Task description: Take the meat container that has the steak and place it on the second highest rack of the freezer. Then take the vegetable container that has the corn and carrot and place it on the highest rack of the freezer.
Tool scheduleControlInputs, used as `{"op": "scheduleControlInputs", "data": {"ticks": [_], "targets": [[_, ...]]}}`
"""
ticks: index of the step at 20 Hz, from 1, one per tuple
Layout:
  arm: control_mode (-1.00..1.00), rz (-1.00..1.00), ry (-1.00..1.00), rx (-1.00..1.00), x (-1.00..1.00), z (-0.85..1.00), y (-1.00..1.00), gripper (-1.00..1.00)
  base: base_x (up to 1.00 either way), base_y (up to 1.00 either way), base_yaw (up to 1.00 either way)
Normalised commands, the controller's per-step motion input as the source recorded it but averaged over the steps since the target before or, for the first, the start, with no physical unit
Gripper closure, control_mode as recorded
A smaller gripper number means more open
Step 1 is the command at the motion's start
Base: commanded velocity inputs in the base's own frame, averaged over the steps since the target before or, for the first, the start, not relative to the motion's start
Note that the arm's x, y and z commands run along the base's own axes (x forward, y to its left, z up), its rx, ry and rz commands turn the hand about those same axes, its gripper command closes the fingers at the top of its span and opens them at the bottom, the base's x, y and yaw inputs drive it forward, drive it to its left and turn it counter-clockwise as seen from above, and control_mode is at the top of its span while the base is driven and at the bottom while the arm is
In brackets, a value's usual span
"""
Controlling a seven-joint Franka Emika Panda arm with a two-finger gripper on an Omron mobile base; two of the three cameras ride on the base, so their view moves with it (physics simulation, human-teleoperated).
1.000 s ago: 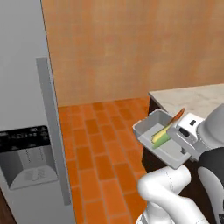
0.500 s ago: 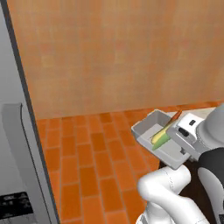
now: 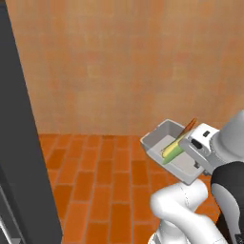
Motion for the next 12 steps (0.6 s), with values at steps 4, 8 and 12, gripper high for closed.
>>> {"op": "scheduleControlInputs", "data": {"ticks": [4, 8, 12], "targets": [[1.00, 0.00, 0.00, 0.00, 0.00, 0.00, 0.00, 1.00, 0.68, 0.00, 0.63], [1.00, 0.00, 0.00, 0.00, 0.00, 0.00, 0.00, 1.00, 0.37, 0.05, 0.70], [1.00, 0.00, 0.00, 0.00, 0.00, 0.00, 0.00, 1.00, 0.14, 0.01, 0.61]]}}
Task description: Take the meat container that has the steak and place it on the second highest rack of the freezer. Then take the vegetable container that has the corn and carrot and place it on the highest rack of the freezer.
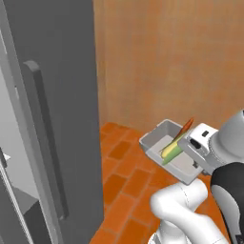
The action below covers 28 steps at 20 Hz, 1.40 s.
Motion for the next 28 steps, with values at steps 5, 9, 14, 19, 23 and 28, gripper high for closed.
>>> {"op": "scheduleControlInputs", "data": {"ticks": [5, 9, 14, 19, 23, 28], "targets": [[1.00, 0.00, 0.00, 0.00, 0.00, 0.00, 0.00, 1.00, 0.00, 0.00, 0.45], [1.00, 0.00, 0.00, 0.00, 0.00, 0.00, 0.00, 1.00, 0.00, 0.00, 0.48], [1.00, 0.00, 0.00, 0.00, 0.00, 0.00, 0.00, 1.00, 0.02, 0.00, 0.46], [1.00, 0.00, 0.00, 0.00, 0.00, 0.00, 0.00, 1.00, 0.21, -0.01, 0.41], [1.00, 0.00, 0.00, 0.00, 0.00, 0.00, 0.00, 1.00, 0.32, 0.00, 0.36], [1.00, 0.00, 0.00, 0.00, 0.00, 0.00, 0.00, 1.00, 0.18, 0.01, 0.25]]}}
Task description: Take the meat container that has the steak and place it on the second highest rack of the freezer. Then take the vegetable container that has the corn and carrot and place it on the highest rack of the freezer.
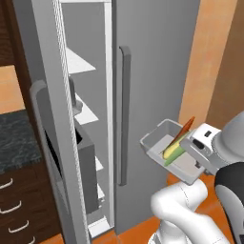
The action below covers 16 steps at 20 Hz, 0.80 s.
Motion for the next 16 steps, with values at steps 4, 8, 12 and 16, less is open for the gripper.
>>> {"op": "scheduleControlInputs", "data": {"ticks": [4, 8, 12, 16], "targets": [[1.00, 0.00, 0.00, 0.00, 0.00, 0.00, 0.00, 1.00, 0.30, 0.11, 0.12], [1.00, 0.00, 0.00, 0.00, 0.00, 0.00, 0.00, 1.00, 0.33, 0.44, 0.04], [1.00, 0.00, 0.00, 0.00, 0.00, 0.00, 0.00, 1.00, 0.44, 0.46, 0.07], [1.00, 0.00, 0.00, 0.00, 0.00, 0.00, 0.00, 1.00, 0.53, 0.25, 0.11]]}}
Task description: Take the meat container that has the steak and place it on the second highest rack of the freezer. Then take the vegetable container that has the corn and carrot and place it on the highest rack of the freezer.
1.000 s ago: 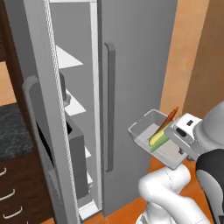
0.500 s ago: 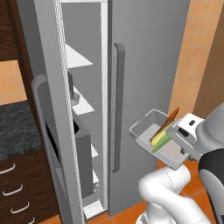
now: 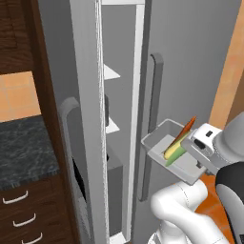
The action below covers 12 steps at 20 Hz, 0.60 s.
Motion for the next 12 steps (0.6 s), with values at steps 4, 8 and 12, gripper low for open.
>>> {"op": "scheduleControlInputs", "data": {"ticks": [4, 8, 12], "targets": [[1.00, 0.00, 0.00, 0.00, 0.00, 0.00, 0.00, 1.00, 0.33, 0.33, 0.19], [1.00, 0.00, 0.00, 0.00, 0.00, 0.00, 0.00, 1.00, 0.18, 0.27, 0.16], [1.00, 0.00, 0.00, 0.00, 0.00, 0.00, 0.00, 1.00, 0.08, 0.42, 0.13]]}}
